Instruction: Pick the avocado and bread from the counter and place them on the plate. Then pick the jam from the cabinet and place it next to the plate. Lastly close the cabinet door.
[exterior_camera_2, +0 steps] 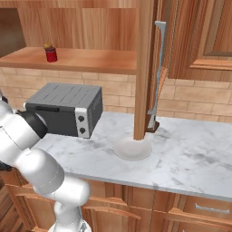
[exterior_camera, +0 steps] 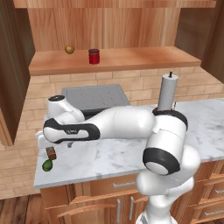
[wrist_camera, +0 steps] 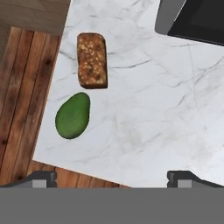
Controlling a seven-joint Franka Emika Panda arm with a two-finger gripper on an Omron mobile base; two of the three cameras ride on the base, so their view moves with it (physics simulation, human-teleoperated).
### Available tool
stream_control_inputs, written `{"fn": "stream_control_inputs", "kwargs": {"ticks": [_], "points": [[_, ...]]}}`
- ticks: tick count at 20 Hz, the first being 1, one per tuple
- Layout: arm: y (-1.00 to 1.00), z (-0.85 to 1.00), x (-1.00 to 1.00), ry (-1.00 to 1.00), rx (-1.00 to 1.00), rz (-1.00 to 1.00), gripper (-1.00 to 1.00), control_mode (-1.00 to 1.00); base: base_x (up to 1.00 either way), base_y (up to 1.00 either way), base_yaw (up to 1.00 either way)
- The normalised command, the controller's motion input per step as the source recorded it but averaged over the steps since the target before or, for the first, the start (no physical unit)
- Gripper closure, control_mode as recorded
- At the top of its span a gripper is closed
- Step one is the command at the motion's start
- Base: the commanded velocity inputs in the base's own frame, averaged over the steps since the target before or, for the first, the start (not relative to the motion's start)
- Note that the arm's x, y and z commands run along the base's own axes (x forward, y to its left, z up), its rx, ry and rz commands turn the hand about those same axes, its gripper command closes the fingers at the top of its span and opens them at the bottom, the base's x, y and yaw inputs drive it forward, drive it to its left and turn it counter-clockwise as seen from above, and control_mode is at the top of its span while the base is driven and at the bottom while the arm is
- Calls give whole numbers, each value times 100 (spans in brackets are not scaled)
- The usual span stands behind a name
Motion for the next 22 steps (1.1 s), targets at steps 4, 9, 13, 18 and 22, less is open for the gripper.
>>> {"fn": "stream_control_inputs", "kwargs": {"ticks": [4, 9, 13, 18, 22], "points": [[10, -8, 10, 0, -1, 0, -100, -100, 0, 0, 0], [13, -7, 10, 0, -2, 0, -100, -100, 0, 0, 0], [11, -6, 9, 0, -3, 0, -100, -100, 0, 0, 0], [5, -4, 9, 0, -1, 0, -100, -100, 0, 0, 0], [1, -7, 13, 0, 0, 0, -100, -100, 0, 0, 0]]}}
